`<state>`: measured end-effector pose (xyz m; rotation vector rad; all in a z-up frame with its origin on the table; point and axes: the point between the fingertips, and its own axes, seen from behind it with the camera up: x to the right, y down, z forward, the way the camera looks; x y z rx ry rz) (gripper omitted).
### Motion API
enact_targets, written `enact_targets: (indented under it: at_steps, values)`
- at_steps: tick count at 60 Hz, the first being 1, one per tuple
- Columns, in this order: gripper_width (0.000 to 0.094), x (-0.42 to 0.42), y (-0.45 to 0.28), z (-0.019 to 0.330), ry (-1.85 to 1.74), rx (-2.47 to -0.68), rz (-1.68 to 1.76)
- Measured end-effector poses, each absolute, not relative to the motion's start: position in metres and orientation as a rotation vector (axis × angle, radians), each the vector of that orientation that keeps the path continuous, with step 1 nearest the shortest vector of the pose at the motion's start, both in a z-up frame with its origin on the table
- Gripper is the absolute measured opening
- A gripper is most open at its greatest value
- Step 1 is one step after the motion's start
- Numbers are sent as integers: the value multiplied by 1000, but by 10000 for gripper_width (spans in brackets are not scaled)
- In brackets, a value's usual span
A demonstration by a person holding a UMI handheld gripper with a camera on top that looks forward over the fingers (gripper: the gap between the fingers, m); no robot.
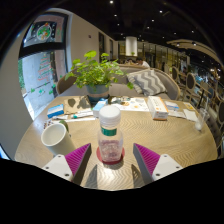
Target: Pour water
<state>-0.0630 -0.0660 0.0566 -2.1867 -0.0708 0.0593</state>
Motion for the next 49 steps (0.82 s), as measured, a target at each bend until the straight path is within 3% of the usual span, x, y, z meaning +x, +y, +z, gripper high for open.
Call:
enact_targets:
  at_steps: [21, 49]
  values:
    - [852, -69, -207, 178, -39, -2211, -72]
    - [855, -69, -266, 220, 15, -2161, -119]
